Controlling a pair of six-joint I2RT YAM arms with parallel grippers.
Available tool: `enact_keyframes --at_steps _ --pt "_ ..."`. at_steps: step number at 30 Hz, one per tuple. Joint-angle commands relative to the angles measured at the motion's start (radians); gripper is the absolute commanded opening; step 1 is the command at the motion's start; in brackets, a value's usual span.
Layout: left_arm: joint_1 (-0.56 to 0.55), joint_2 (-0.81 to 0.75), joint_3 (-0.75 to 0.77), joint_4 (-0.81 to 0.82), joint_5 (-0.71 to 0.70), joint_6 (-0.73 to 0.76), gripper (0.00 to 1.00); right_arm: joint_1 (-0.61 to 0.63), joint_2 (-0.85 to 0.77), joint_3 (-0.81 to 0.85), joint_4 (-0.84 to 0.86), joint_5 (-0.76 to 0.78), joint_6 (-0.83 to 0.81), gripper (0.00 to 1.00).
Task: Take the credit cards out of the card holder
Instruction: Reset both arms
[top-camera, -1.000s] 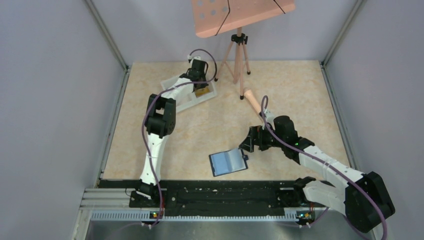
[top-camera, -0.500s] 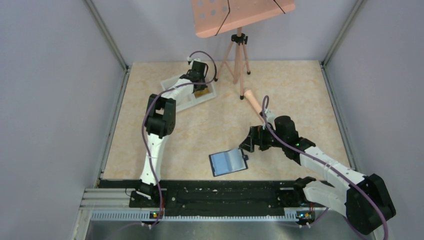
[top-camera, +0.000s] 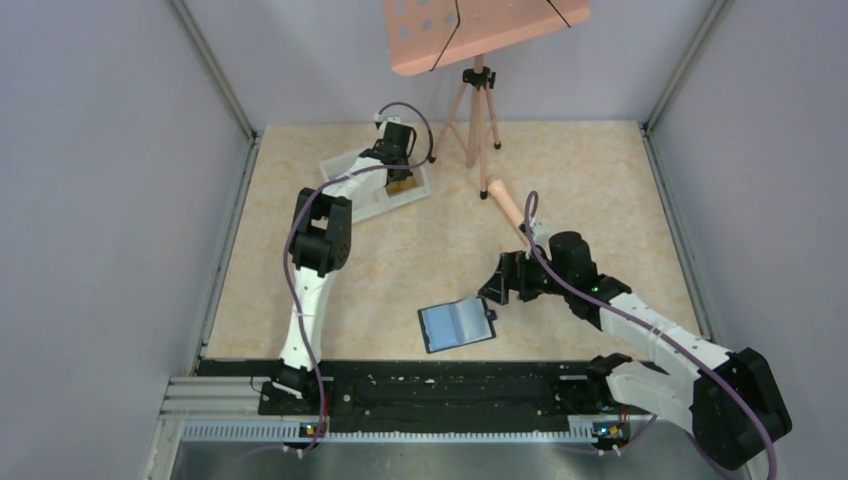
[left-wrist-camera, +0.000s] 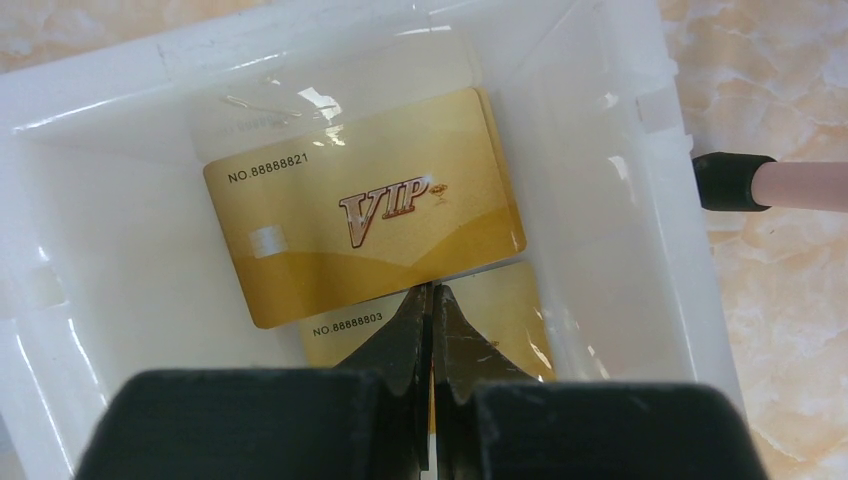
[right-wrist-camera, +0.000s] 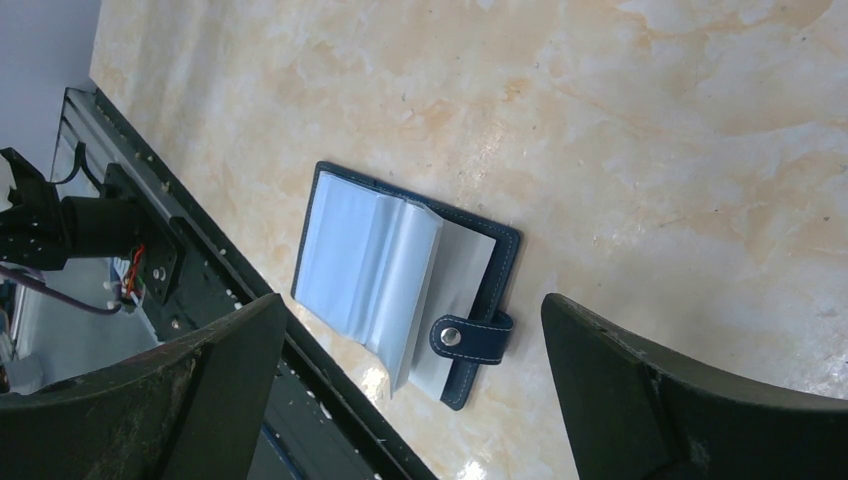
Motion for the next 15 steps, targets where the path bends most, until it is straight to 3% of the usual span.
enact_keyframes --at_steps 1,6,15 --pt "0.005 -0.069 0.021 0.007 -0.006 0.028 0.00 -0.012 -0.027 0.036 0.014 -0.006 0.004 0.99" --pt "0.002 -0.137 -0.041 0.048 0.058 0.024 0.00 -0.013 -0.058 0.036 -0.005 -0.004 0.017 0.99" --pt "0.000 -0.320 -0.228 0.115 0.315 -0.033 0.03 -0.012 -0.091 0.100 -0.119 0.044 -0.018 0.99"
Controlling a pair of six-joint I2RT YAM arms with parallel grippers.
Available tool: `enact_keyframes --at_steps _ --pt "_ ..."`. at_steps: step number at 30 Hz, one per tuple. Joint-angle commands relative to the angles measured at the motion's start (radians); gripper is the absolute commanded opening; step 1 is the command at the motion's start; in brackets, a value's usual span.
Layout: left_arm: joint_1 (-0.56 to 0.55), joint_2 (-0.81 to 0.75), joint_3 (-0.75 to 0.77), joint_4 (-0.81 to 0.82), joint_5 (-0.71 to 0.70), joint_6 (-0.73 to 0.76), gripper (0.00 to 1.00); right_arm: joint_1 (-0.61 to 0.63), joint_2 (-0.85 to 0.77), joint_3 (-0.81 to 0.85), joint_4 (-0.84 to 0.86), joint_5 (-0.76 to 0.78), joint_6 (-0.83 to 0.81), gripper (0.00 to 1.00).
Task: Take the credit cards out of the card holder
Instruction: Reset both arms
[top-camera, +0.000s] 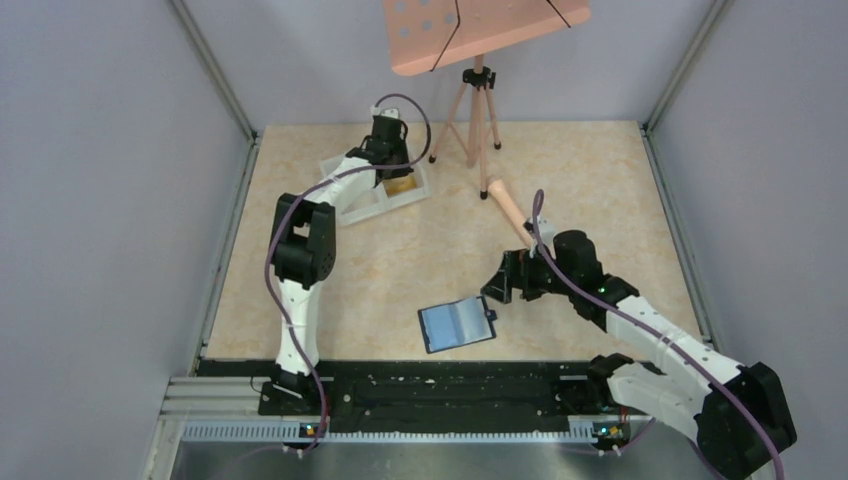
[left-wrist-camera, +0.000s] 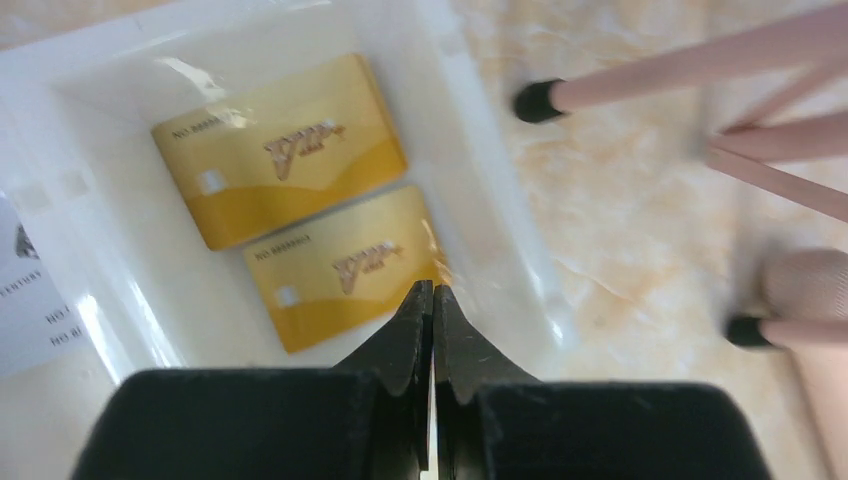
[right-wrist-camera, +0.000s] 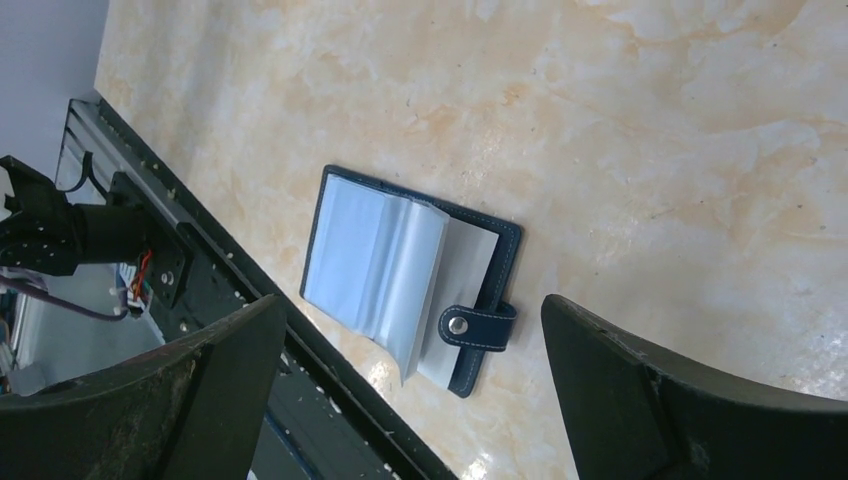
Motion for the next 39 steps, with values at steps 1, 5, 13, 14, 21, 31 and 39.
enact_keyframes --at_steps 1,5,13,14,21,31,39 --pt "0.000 -0.171 -0.115 0.078 0.165 -0.055 0.03 -0.013 -0.038 0.090 -0.066 0.029 -0.024 0.99" --pt "0.001 -0.317 -0.303 0.121 0.240 -0.111 0.03 -0.013 -0.073 0.126 -0.129 0.040 -0.013 0.99" --pt "-0.004 -0.673 -0.631 0.130 0.385 -0.174 0.16 -0.013 -0.185 0.193 -0.276 0.099 0.011 0.99" --pt "-0.004 -0.739 -0.674 0.119 0.391 -0.174 0.22 -0.013 -0.197 0.208 -0.298 0.118 0.014 0.99" --pt "-0.011 -1.079 -0.820 0.036 0.483 -0.129 0.99 -0.013 -0.266 0.304 -0.415 0.255 0.036 0.99" --pt "-0.011 -1.431 -0.999 -0.003 0.562 -0.125 0.99 -0.013 -0.347 0.318 -0.409 0.332 0.123 0.99" --pt "-0.012 -1.562 -1.160 0.059 0.519 -0.125 0.99 -0.013 -0.385 0.255 -0.372 0.353 0.174 0.99"
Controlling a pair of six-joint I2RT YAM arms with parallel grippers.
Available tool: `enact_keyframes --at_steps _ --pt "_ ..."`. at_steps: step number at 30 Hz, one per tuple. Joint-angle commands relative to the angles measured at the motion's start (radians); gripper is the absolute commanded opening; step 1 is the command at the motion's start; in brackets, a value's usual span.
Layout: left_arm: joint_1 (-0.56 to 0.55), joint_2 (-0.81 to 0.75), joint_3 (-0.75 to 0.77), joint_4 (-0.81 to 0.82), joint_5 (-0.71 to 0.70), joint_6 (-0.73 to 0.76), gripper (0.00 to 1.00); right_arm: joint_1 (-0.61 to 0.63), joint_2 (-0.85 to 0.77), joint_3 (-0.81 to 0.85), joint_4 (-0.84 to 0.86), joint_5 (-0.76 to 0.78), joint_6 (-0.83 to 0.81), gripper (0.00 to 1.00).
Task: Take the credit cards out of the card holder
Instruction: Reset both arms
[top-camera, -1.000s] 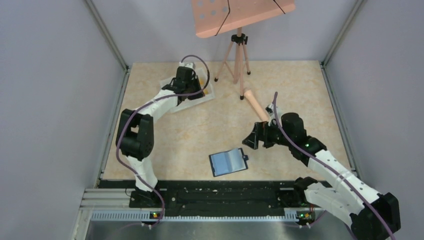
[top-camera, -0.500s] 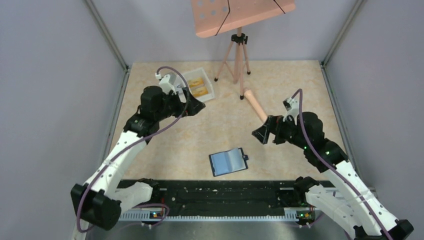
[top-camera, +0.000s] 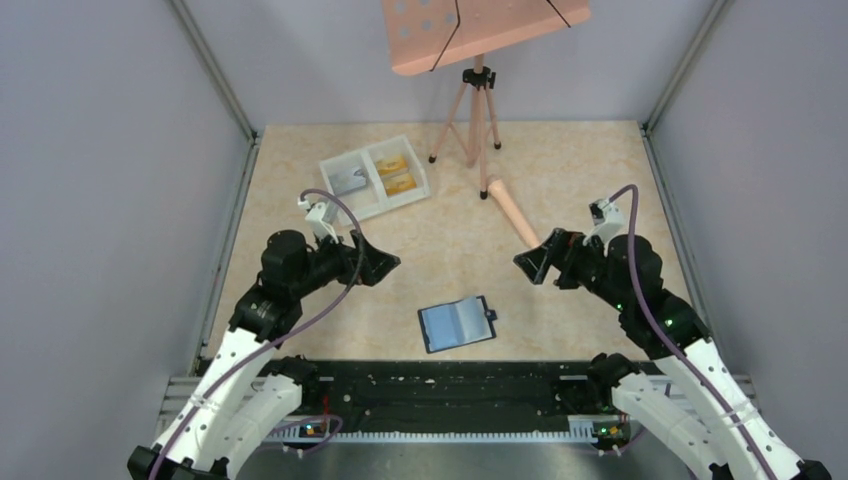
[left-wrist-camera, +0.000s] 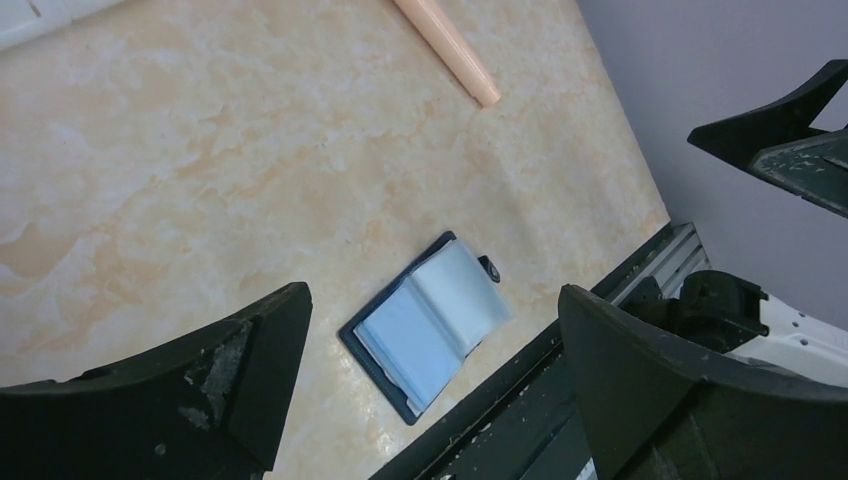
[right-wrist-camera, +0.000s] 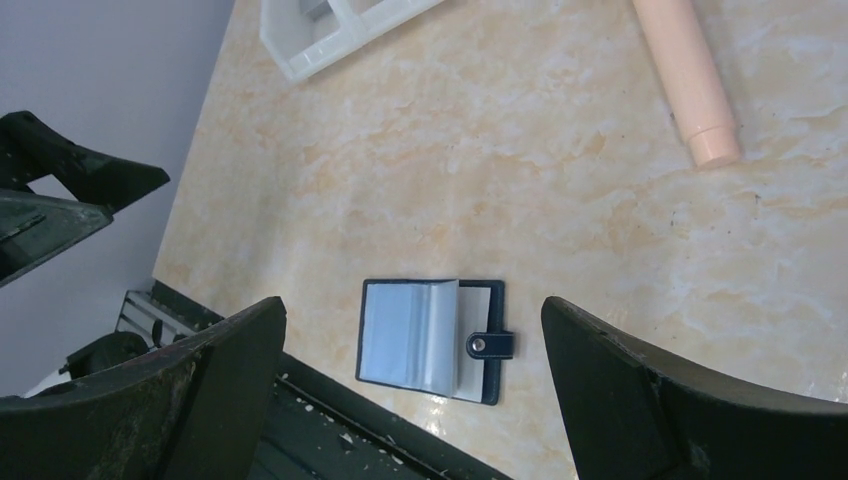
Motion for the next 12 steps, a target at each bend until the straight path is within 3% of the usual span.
enact_keyframes --at_steps 1,12 --pt "-0.004 -0.026 -0.034 0.056 -0.023 0.010 0.99 -0.011 -0.030 -0.024 0.039 0.025 0.041 0.99" --pt "-0.005 -0.030 -0.030 0.062 -0.026 0.022 0.99 -0.011 -0.026 -0.036 0.065 0.016 0.041 0.99"
